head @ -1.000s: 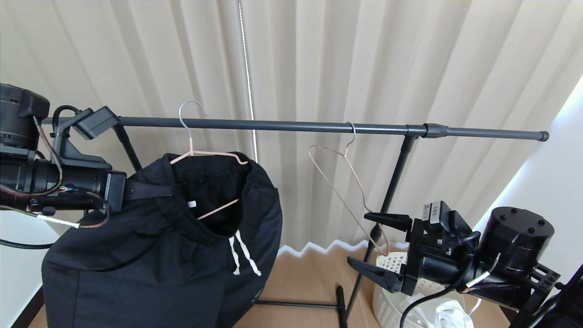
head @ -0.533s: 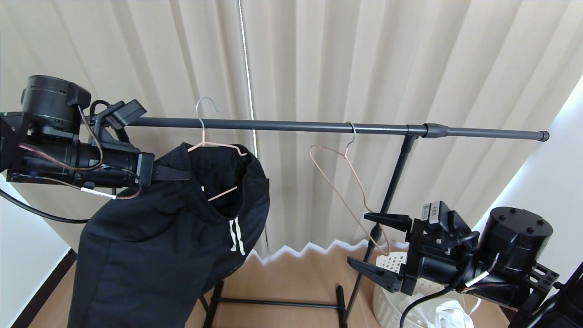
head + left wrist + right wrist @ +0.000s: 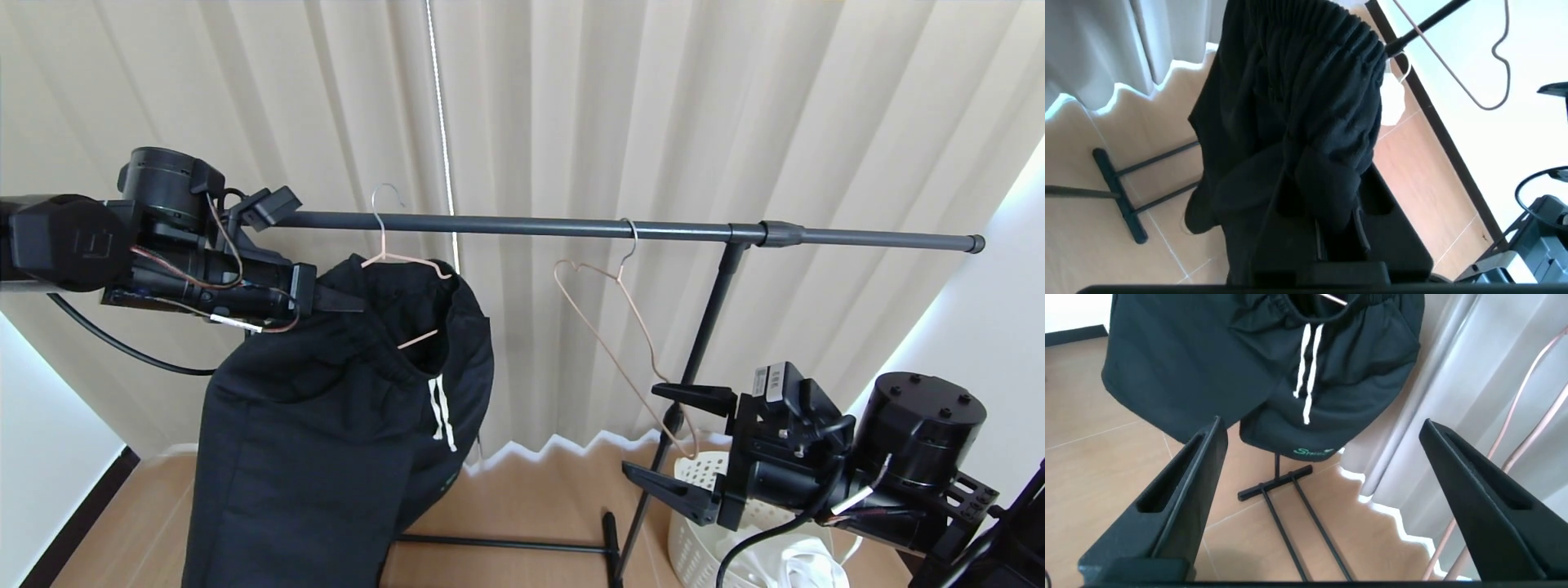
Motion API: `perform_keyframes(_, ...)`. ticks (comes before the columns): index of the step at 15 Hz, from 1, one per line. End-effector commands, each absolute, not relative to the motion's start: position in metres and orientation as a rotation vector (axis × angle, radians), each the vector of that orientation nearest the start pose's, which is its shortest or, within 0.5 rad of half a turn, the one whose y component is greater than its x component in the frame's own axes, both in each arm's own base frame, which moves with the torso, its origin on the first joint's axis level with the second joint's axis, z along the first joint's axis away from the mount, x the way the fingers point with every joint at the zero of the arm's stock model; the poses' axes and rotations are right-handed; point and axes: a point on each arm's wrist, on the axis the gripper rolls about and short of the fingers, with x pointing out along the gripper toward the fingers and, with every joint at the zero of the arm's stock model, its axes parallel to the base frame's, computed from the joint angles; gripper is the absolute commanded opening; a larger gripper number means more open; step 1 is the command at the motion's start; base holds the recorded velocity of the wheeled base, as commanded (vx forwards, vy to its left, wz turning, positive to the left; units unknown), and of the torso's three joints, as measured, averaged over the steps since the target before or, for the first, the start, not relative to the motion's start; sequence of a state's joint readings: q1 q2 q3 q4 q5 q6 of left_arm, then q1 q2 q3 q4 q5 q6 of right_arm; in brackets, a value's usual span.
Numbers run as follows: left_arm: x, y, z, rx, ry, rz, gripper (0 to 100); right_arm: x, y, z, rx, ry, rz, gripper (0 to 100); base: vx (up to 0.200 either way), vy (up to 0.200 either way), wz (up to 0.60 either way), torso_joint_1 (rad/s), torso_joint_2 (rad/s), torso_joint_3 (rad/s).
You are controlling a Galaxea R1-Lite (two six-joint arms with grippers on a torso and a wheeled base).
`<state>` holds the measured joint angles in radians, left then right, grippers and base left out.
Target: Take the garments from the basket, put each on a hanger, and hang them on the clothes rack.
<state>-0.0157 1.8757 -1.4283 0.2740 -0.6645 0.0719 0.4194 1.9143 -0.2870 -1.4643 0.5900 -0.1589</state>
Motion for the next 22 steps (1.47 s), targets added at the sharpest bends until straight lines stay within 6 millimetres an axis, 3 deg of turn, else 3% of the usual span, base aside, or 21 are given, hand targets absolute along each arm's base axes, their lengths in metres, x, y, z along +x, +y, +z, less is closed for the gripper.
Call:
perform_keyframes(1,0.361,-0.021,0.204,-0.174,0.697,-0.675,0,0.236,0.119,0.086,-0.132,0.096,1.019,100,0.0,0.0,0.0,0.0,0.0,0.0)
perform_keyframes(5,0.363,-0.022,0.199,-0.176,0.711,-0.679,0,0.237,0.119,0.085,-0.132,0.097,1.017,100,0.0,0.0,0.0,0.0,0.0,0.0)
perform_keyframes(6,0.362,-0.023,0.199,-0.174,0.713,-0.682,100,0.237,0.119,0.085,-0.131,0.097,1.019,100,0.0,0.0,0.0,0.0,0.0,0.0)
perform_keyframes(8,0.361,-0.023,0.2,-0.175,0.711,-0.683,100,0.237,0.119,0.085,-0.131,0.1,1.017,100,0.0,0.0,0.0,0.0,0.0,0.0)
perform_keyframes(10,0.347,-0.022,0.209,-0.164,0.694,-0.686,100,0.237,0.119,0.087,-0.131,0.09,1.018,100,0.0,0.0,0.0,0.0,0.0,0.0)
perform_keyframes(13,0.31,-0.019,0.232,-0.147,0.641,-0.681,100,0.241,0.12,0.1,-0.144,0.038,0.922,100,0.0,0.0,0.0,0.0,0.0,0.0)
perform_keyframes(17,0.232,-0.016,0.262,-0.116,0.537,-0.677,100,0.233,0.113,0.149,-0.135,0.002,0.703,100,0.0,0.0,0.0,0.0,0.0,0.0)
perform_keyframes(18,0.192,-0.015,0.269,-0.094,0.483,-0.675,100,0.215,0.102,0.178,-0.135,0.04,0.627,100,0.0,0.0,0.0,0.0,0.0,0.0)
perform_keyframes(19,0.174,-0.015,0.27,-0.078,0.457,-0.669,100,0.206,0.098,0.187,-0.132,0.061,0.611,100,0.0,0.0,0.0,0.0,0.0,0.0)
perform_keyframes(20,0.135,-0.014,0.267,-0.053,0.407,-0.656,100,0.182,0.086,0.198,-0.133,0.124,0.589,100,0.0,0.0,0.0,0.0,0.0,0.0)
perform_keyframes(22,0.087,-0.011,0.245,-0.035,0.37,-0.628,100,0.147,0.069,0.193,-0.148,0.158,0.512,100,0.0,0.0,0.0,0.0,0.0,0.0)
